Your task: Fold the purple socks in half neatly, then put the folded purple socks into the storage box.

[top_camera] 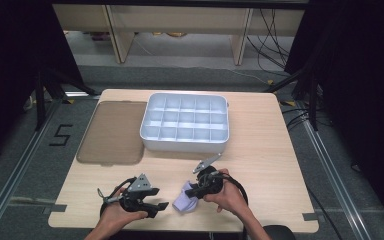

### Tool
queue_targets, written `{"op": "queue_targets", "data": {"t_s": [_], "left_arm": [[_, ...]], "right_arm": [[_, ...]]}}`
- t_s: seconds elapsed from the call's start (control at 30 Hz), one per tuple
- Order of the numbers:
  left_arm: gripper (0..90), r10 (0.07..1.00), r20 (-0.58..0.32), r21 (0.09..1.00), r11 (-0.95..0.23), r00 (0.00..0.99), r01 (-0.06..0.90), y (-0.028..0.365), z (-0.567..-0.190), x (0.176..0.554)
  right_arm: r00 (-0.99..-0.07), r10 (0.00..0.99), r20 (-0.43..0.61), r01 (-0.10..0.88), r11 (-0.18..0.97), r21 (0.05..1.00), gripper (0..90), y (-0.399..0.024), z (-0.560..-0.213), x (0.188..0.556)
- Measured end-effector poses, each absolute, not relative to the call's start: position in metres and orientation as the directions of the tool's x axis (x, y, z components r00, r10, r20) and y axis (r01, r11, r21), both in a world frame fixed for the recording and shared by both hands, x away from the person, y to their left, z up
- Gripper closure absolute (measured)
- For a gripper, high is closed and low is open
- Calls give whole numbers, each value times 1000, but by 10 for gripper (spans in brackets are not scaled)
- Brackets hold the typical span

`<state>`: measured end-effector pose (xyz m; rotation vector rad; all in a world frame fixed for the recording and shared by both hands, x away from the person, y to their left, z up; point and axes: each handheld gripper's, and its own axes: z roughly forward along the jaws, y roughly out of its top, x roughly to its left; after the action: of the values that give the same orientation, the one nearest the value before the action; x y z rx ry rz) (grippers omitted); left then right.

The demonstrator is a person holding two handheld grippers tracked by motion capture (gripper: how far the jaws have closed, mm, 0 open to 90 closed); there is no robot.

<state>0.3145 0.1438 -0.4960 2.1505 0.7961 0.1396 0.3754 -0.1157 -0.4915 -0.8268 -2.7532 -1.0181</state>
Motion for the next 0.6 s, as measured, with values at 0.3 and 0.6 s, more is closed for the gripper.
{"op": "queue_targets", "data": {"t_s": [0.3,0.6], "left_arm": [[348,632,-178,715,-444,755,541,162,-501,312],[314,654,-135,684,-482,744,548,171,-504,319]], "right_arm": [[-860,460,220,494,643,586,744,-113,-482,366],[-874,448,186,461,647,607,744,-111,-473,361]]}}
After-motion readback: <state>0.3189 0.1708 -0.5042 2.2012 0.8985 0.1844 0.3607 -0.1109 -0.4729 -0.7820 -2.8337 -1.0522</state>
